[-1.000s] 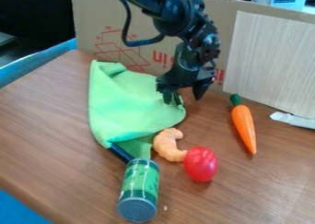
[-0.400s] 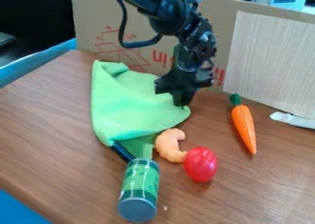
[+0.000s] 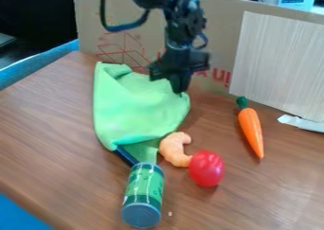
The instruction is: Unfold the cloth from top right to bottom left
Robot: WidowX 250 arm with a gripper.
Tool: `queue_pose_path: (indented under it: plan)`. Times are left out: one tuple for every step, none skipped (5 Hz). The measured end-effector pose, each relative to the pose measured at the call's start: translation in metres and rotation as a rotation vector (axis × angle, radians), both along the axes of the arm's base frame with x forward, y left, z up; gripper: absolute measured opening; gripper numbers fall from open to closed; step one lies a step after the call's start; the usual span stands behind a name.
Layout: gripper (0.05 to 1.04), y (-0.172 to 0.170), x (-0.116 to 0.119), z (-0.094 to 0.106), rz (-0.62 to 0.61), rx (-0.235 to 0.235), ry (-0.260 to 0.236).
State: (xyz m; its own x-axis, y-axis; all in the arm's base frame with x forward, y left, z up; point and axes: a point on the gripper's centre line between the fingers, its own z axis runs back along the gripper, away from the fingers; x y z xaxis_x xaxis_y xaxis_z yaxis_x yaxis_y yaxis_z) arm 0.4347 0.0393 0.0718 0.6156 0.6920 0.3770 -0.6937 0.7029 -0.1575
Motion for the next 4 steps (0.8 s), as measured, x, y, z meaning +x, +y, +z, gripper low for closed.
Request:
queue_pose_path:
  plan:
    - [0.067, 0.027, -0.004, 0.02, 0.006, -0.069, -0.018]
    - [0.067, 0.065, -0.014, 0.033, -0.005, -0.111, -0.038]
    - [0.067, 0.113, -0.036, 0.038, -0.01, -0.154, -0.034]
    - [0.067, 0.151, -0.062, 0.042, -0.066, -0.158, -0.02]
